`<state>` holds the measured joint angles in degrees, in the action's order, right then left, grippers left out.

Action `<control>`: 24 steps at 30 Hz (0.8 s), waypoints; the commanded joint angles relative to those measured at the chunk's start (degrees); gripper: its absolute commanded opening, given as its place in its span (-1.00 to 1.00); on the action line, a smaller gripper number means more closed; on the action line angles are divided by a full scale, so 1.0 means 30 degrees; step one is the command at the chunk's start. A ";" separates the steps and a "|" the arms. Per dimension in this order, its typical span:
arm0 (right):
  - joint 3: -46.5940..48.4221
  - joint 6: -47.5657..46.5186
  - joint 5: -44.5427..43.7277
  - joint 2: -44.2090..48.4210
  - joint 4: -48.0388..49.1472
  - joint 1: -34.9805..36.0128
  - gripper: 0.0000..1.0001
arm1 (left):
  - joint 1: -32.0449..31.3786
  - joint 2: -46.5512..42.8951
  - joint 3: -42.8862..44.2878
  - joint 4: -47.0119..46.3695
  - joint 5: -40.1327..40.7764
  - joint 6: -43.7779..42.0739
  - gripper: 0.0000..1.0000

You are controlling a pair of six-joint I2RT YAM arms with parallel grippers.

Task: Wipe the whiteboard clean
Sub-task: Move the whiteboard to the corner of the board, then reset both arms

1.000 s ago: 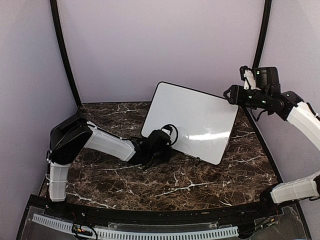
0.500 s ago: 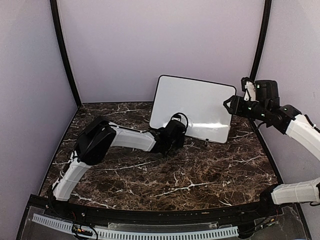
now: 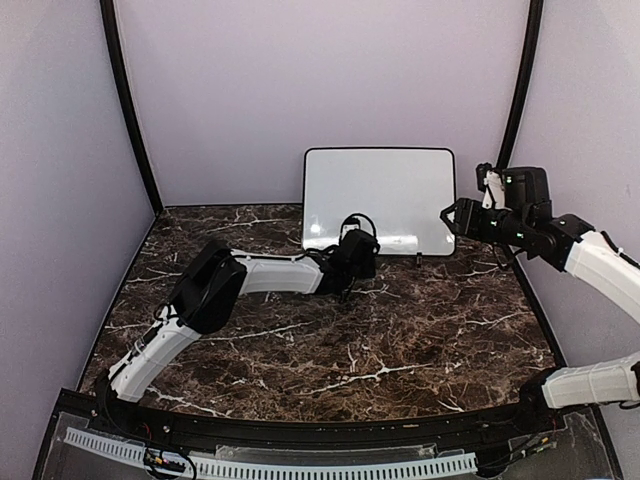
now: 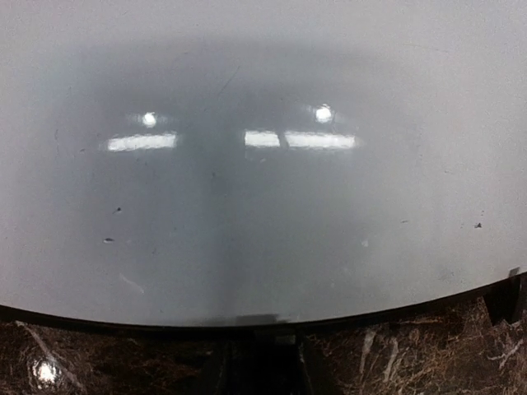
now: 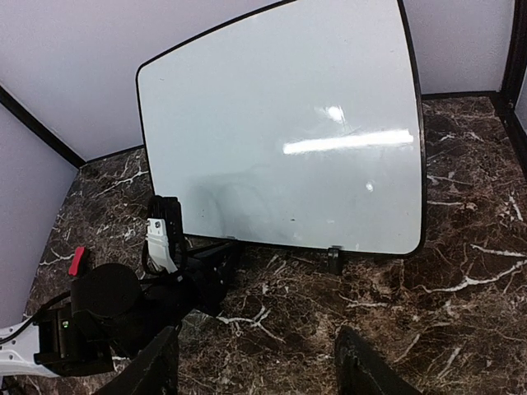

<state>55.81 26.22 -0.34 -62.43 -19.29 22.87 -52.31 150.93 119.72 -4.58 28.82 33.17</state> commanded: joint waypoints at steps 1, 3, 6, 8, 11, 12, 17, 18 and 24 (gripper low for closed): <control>-0.0147 0.0124 0.0495 -0.0064 0.0748 0.0081 0.22 | 0.0285 -0.0334 0.0229 -0.0277 -0.0511 0.0170 -0.44; -0.0157 0.0109 0.0537 -0.0084 0.0797 0.0081 0.23 | 0.0272 -0.0807 -0.0323 -0.0559 -0.0596 -0.0212 -0.35; 0.0004 0.0080 0.0607 -0.0215 0.0805 0.0081 0.23 | 0.0270 -0.1518 -0.1434 -0.0701 -0.0633 -0.0454 -0.16; 0.0110 0.0052 0.0680 -0.0260 0.0757 0.0081 0.23 | 0.0274 -0.2251 -0.2403 -0.0847 -0.0702 -0.0488 0.01; 0.0202 0.0010 0.0646 -0.0260 0.0666 0.0081 0.24 | 0.0227 -0.4089 -0.4177 -0.1545 -0.0937 -0.0498 0.26; 0.0186 -0.0006 0.0615 -0.0225 0.0607 0.0081 0.29 | 0.0230 -0.4524 -0.5084 -0.1606 -0.0994 -0.0460 0.36; -0.0084 0.0059 0.0198 0.0340 0.0351 0.0081 0.97 | 0.0025 -0.9185 -0.8620 -0.1249 -0.1625 -0.0184 0.56; -0.0088 -0.0129 0.0179 0.0554 0.0206 0.0081 0.97 | -0.0062 -1.0645 -0.9864 -0.1204 -0.1793 -0.0230 0.59; -0.0488 -0.1348 -0.0727 0.2564 -0.0157 0.0081 0.97 | -0.0208 -1.7412 -1.5236 0.1193 -0.4712 -0.0161 0.75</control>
<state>55.37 24.93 -0.78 -59.44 -20.16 22.87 -52.34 111.50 81.54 -6.28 21.06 32.32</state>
